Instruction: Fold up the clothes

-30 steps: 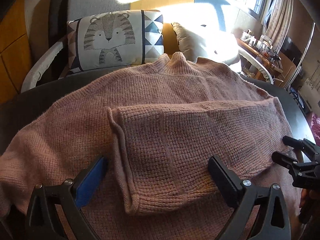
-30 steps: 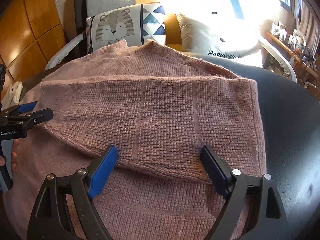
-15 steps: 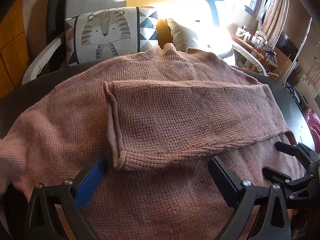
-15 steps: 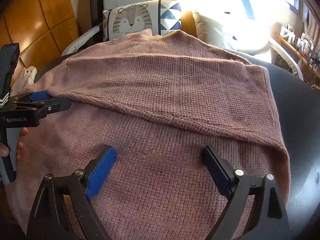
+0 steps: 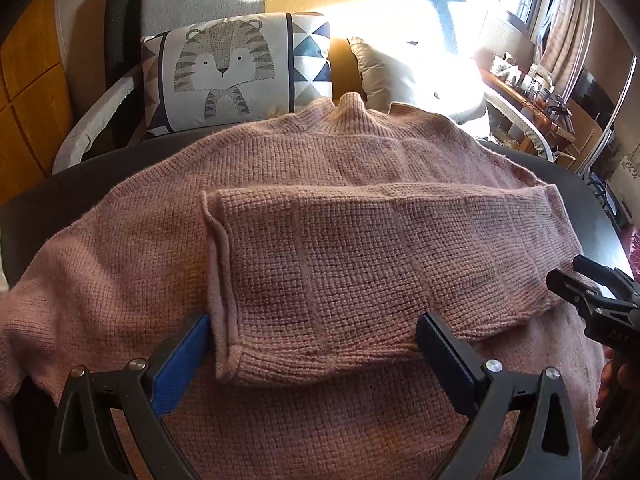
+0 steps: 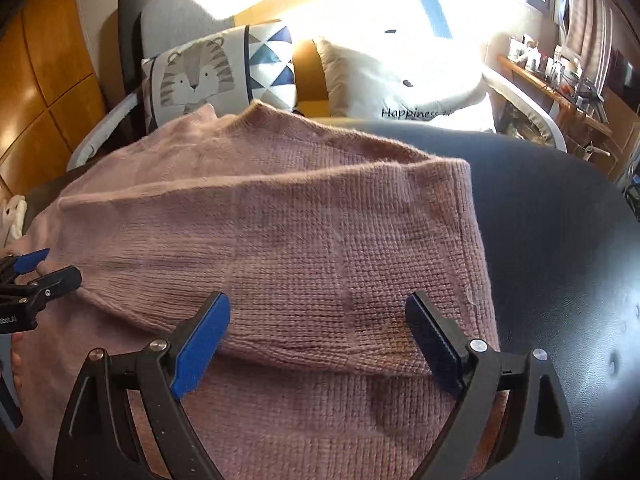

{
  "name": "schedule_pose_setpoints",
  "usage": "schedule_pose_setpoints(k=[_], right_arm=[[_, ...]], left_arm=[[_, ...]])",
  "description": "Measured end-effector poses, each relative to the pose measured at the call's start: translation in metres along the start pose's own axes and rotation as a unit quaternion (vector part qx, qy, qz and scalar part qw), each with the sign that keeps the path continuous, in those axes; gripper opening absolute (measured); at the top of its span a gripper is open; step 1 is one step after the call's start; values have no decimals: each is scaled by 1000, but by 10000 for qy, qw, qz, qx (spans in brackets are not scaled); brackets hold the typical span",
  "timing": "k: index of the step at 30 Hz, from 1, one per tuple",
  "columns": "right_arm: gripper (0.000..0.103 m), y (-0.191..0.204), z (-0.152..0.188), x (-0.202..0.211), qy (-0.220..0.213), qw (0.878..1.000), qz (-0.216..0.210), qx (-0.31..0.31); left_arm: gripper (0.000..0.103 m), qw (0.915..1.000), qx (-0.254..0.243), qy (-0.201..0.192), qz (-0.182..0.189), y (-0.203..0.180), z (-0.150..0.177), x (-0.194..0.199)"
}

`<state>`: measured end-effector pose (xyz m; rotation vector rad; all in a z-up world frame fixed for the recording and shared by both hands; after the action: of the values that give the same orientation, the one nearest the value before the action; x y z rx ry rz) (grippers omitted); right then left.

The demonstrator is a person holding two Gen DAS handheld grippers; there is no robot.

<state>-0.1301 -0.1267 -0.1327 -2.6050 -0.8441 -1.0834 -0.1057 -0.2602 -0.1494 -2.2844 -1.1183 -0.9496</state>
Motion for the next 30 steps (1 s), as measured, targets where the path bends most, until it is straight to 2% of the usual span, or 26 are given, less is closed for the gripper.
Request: schedule_pose_setpoints(k=[6, 12, 19, 21, 27, 30], right_arm=[[98, -9, 0, -1, -28, 9998, -96, 181], [98, -18, 4, 3, -37, 9999, -45, 155], [103, -29, 6, 4, 35, 10000, 41, 83], [103, -25, 6, 11, 96, 9996, 251, 22], [103, 27, 33, 29, 189, 9991, -134, 347], [103, 46, 40, 35, 202, 9984, -230, 474]], left_arm=[[103, 9994, -101, -215, -269, -4, -2, -7], [103, 9994, -57, -252, -213, -7, -3, -8], [103, 9998, 10, -209, -18, -14, -4, -7], [103, 9997, 124, -179, 64, -12, -2, -1], [103, 9975, 653, -87, 274, 3, 12, 26], [103, 9957, 896, -108, 216, 18, 23, 46]])
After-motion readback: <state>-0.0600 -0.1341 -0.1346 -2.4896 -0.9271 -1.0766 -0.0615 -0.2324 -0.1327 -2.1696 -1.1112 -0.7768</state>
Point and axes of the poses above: each gripper's, at about its wrist camera, not at the fingertips, and x roughly against the way its jaws point, y to its left, z to its underside, the point moved 9 cm from there along -x, roughly the way its jaws point, and after that the axes turned 11 degrees about -y, right-handed, at the moved point
